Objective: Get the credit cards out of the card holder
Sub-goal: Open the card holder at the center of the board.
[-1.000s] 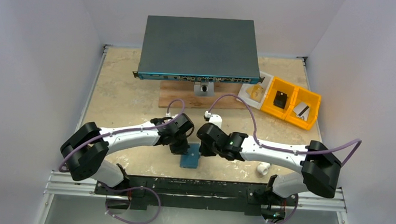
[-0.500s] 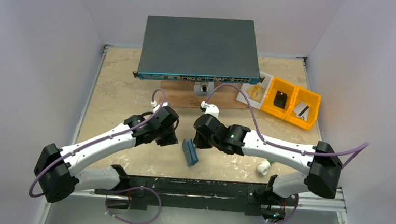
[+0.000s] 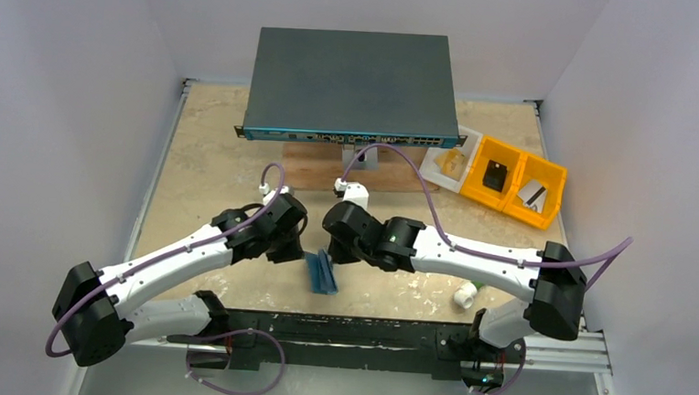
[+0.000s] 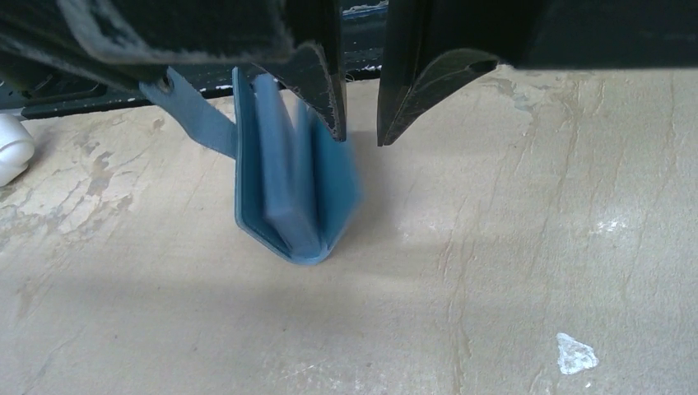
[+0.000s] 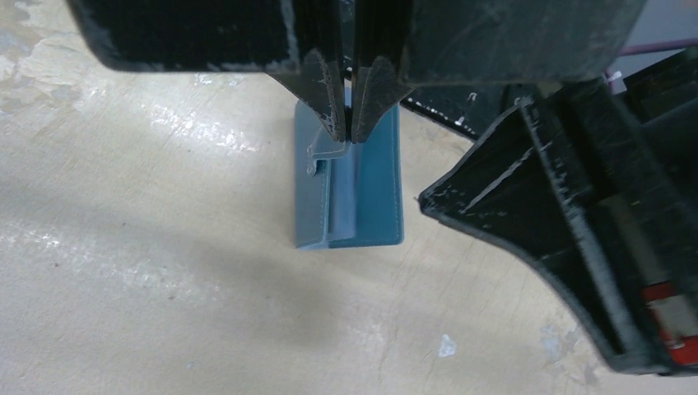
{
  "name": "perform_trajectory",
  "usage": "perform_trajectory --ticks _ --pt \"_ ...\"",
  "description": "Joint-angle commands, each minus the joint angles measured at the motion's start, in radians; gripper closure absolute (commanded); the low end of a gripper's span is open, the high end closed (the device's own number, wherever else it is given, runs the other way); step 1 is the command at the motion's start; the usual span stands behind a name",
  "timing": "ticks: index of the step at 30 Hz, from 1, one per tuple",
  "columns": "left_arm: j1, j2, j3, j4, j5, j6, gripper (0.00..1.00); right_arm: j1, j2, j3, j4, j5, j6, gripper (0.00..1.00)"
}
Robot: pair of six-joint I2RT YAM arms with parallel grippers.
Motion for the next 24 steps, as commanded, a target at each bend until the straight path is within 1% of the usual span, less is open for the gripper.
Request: perform_trajectory --ticks 1,6,11,15,20,24 --pt "0.007 -0.009 -0.010 0.029 0.005 0.010 0.80 0.026 -0.006 0.063 -0.027 0.052 0.005 1.00" --pt "0.009 -0.014 -0.013 0.023 -0.003 0.014 0.80 0.033 -0.006 0.053 -0.030 0.064 0.022 1.00" --pt "0.009 0.005 -0.032 0.047 0.020 0.013 0.80 0.033 -0.022 0.015 -0.051 0.067 0.058 1.00" --pt "0.009 0.027 -0.033 0.077 0.051 0.026 0.80 0.025 -0.070 -0.066 -0.058 0.103 0.080 1.00" --pt "0.003 0.073 -0.025 0.107 0.087 0.036 0.79 0.004 -0.121 -0.192 -0.051 0.109 0.111 1.00" --pt "-0.019 0.117 -0.011 0.125 0.101 0.031 0.79 -0.015 -0.148 -0.280 -0.014 0.104 0.123 1.00"
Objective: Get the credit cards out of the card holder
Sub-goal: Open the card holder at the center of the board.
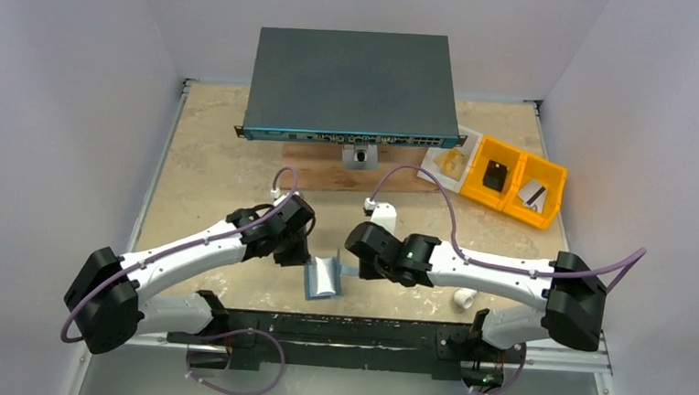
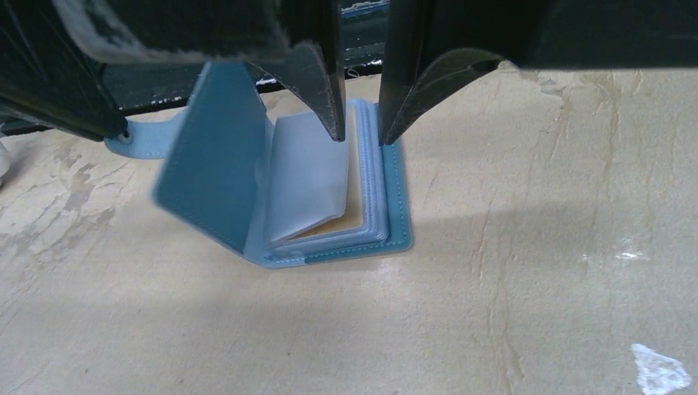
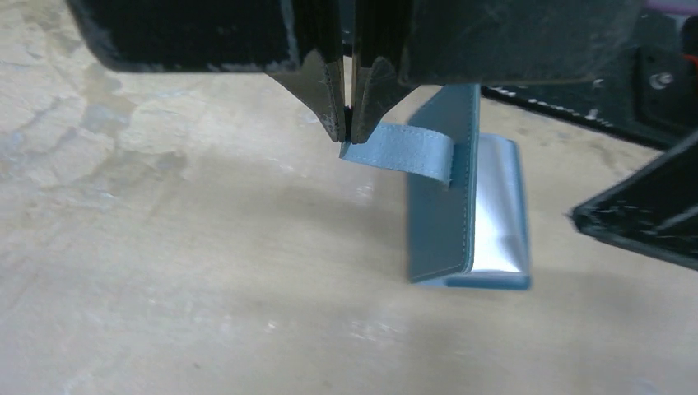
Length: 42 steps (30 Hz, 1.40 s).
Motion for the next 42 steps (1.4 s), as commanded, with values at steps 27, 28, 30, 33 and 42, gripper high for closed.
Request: perform_trajectory --ticks 27,28,30,33,42 --pt "-0.074 0.214 0.083 0.113 0.071 -0.008 0.80 -0.181 -0.009 -0.292 0.334 -0.124 -0.023 1.00" --pt "-0.075 0.218 0.080 0.115 0.070 -0.009 0.80 -0.180 -0.004 -0.296 0.337 -0.126 -0.020 1.00" --pt "-0.074 0.224 0.072 0.117 0.065 -0.012 0.80 -0.180 0.004 -0.306 0.340 -0.122 -0.013 1.00" --pt "-0.074 0.227 0.056 0.117 0.053 -0.014 0.80 -0.181 0.008 -0.317 0.338 -0.118 -0.008 1.00" --pt "-0.074 0.242 0.023 0.135 0.046 -0.022 0.81 -0.179 -0.042 -0.262 0.265 -0.064 -0.040 1.00"
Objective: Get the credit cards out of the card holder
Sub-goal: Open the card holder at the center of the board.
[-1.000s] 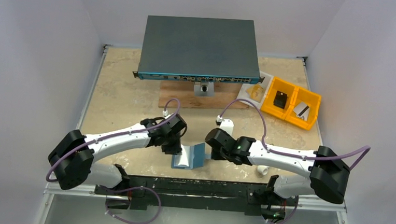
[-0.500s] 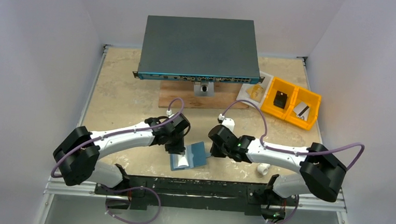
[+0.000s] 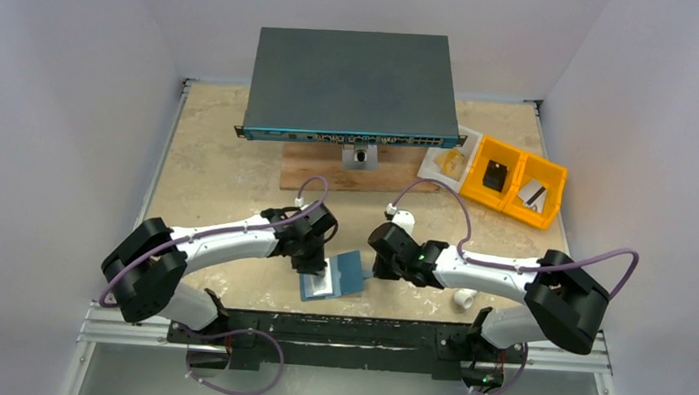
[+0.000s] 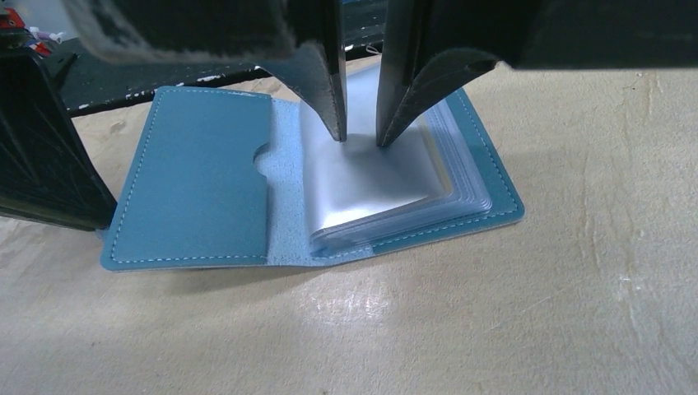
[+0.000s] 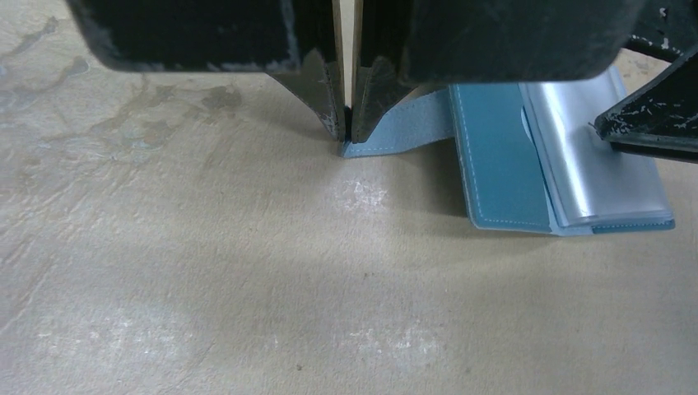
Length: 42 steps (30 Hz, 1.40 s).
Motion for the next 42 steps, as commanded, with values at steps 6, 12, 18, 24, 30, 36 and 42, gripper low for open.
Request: perform_trajectory --ticks 6,12,18,24,30,36,42 --pt "-0.006 -0.047 0.003 -0.017 -0.051 -0.012 0.81 -0.001 -0.055 0.074 -0.069 0.047 -0.047 1.00" --pt "-0.006 -0.105 -0.015 -0.074 -0.106 -0.011 0.74 -0.001 -0.065 0.078 -0.093 0.055 -0.045 1.00" --pt "-0.002 -0.150 -0.056 -0.094 -0.129 -0.029 0.73 0.021 -0.112 0.145 -0.153 0.083 -0.067 0.72" --pt "0.041 -0.221 -0.111 -0.114 -0.146 -0.037 0.74 0.145 -0.082 0.322 -0.240 0.180 -0.093 0.60" --pt "0.096 -0.257 -0.157 -0.101 -0.111 -0.046 0.79 0.246 0.048 0.446 -0.242 0.191 -0.133 0.52" --pt "0.157 -0.294 -0.211 -0.051 -0.034 -0.069 0.84 0.256 0.203 0.475 -0.212 0.152 -0.140 0.38" --pt "0.187 -0.301 -0.251 0.003 0.036 -0.087 0.86 0.257 0.268 0.464 -0.131 0.108 -0.154 0.31"
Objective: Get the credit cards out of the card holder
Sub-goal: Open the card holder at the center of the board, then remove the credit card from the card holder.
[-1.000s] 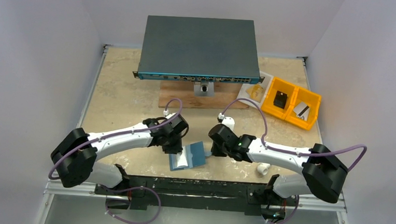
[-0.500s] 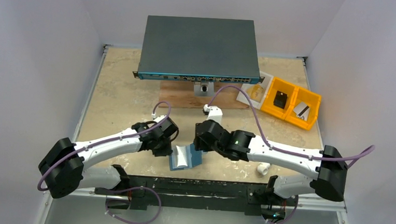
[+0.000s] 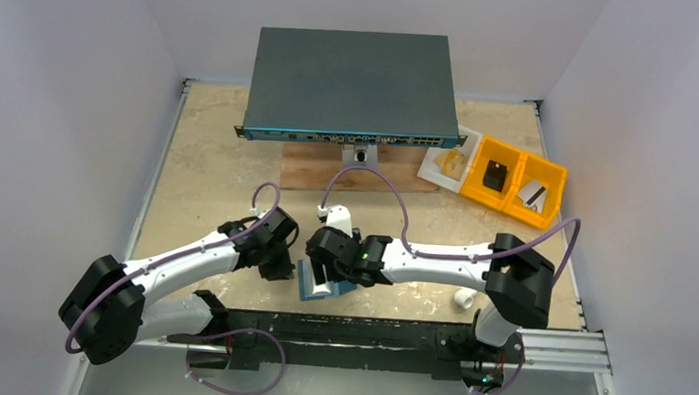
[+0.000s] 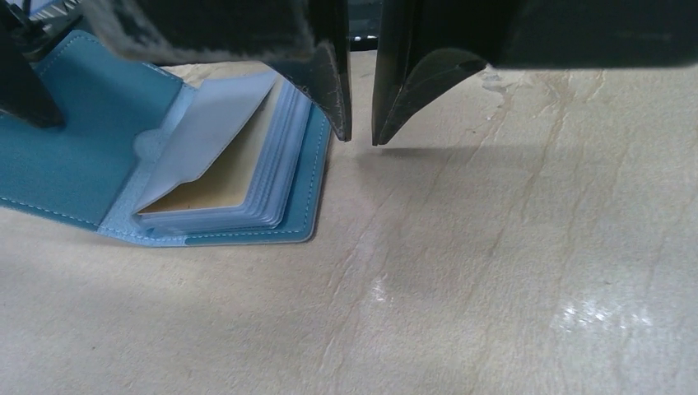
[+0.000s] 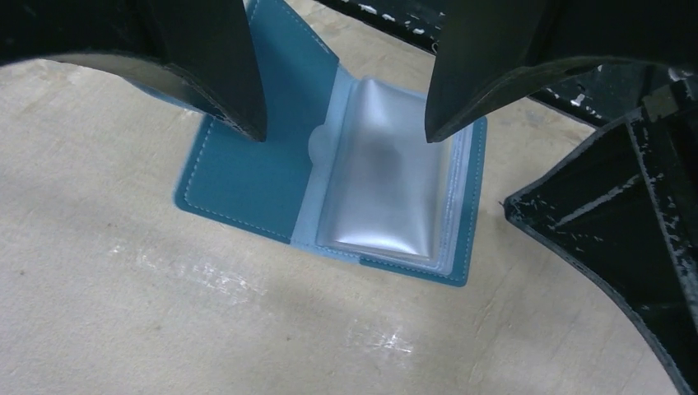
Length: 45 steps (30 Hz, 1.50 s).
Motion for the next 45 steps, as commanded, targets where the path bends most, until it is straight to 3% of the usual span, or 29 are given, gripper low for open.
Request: perform_trajectory --ticks 1,16,23,28,35,40,45 --pt "0.019 -0.017 -0.024 0.069 0.075 -0.031 0.86 0.001 0.010 0.013 0.078 -0.026 -0.018 0.30" --pt "0.043 0.012 -0.040 0.121 0.125 -0.029 0.88 0.003 0.115 -0.019 0.149 -0.092 0.008 0.28" --pt "0.045 0.034 -0.033 0.129 0.134 -0.020 0.89 0.001 0.086 -0.098 0.184 -0.095 0.045 0.60" --pt "0.046 0.047 -0.026 0.136 0.141 -0.012 0.89 -0.006 0.050 -0.139 0.226 -0.112 0.048 0.72" --pt "0.043 0.010 0.020 0.085 0.123 0.027 0.90 -0.052 0.004 -0.216 0.339 -0.201 0.050 0.88" --pt "0.009 -0.035 0.086 0.023 0.092 0.055 0.90 -0.093 -0.011 -0.268 0.424 -0.285 0.069 0.93" --pt "-0.038 0.021 0.151 0.037 0.084 0.057 0.90 -0.125 -0.013 -0.314 0.503 -0.350 0.097 0.96"
